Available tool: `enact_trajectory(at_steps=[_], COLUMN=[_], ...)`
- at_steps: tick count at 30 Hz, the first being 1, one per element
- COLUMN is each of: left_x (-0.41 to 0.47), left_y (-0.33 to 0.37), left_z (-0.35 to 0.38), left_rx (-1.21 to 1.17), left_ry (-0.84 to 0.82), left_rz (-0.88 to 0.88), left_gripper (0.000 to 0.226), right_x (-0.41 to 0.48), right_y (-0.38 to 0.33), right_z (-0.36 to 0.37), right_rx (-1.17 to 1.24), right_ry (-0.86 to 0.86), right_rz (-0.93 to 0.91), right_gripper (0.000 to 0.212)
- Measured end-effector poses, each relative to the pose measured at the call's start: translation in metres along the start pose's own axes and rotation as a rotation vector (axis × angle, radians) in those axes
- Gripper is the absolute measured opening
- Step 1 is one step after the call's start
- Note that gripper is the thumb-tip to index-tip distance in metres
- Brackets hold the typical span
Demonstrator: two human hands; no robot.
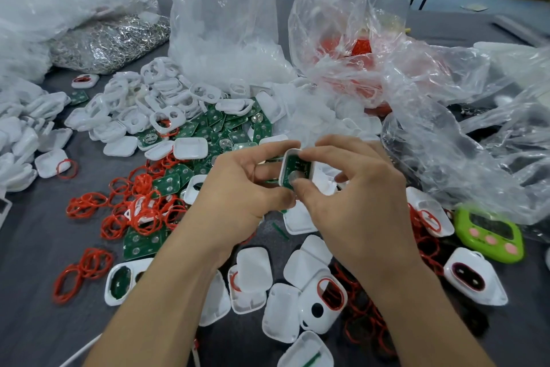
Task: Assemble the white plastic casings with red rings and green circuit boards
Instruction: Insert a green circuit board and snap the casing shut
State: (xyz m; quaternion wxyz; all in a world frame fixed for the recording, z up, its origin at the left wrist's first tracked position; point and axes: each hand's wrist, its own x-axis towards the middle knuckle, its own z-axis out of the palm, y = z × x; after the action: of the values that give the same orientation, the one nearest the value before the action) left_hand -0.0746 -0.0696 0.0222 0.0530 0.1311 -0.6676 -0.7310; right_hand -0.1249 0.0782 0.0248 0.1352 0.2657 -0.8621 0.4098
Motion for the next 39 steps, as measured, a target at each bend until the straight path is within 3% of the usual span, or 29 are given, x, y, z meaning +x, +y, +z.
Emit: enact_trajectory(at_steps=[4,7,12,15,31,39], left_x=[0.0,0.001,0.001,0.001,0.003,0.003], left_y=[-0.001,-0.001,-0.002,-0.002,-0.005,-0.006], left_z=[0.0,0.001,-0.001,-0.002,-0.005,-0.006], left_rx=[0.023,0.039,0.018,0.046,0.162,0.204], left_ry=[0.008,0.015,-0.022,-0.064,-0.126,-0.13], left_rz=[-0.015,-0.016,-0.027,-0.024,-0.04,-0.041], left_gripper=[0.066,0.066,0.065,0.067,0.068,0.069], right_x=[0.0,0.002,0.013,0.017,0.013,0.009], right_y=[-0.001,0.002,0.009,0.013,0.017,0.015], right_z=[0.0,-0.005,-0.012,-0.016,-0.011,-0.01], right_rx=[-0.024,0.028,0.537,0.653,0.369,0.207], right_ry=[-0.004,-0.006,-0.065,-0.085,-0.18,-0.079], right_rz=[-0.026,0.064,0.328,0.389,0.277,0.214], right_gripper=[0.032,0.022,0.019,0.017,0.018,0.015])
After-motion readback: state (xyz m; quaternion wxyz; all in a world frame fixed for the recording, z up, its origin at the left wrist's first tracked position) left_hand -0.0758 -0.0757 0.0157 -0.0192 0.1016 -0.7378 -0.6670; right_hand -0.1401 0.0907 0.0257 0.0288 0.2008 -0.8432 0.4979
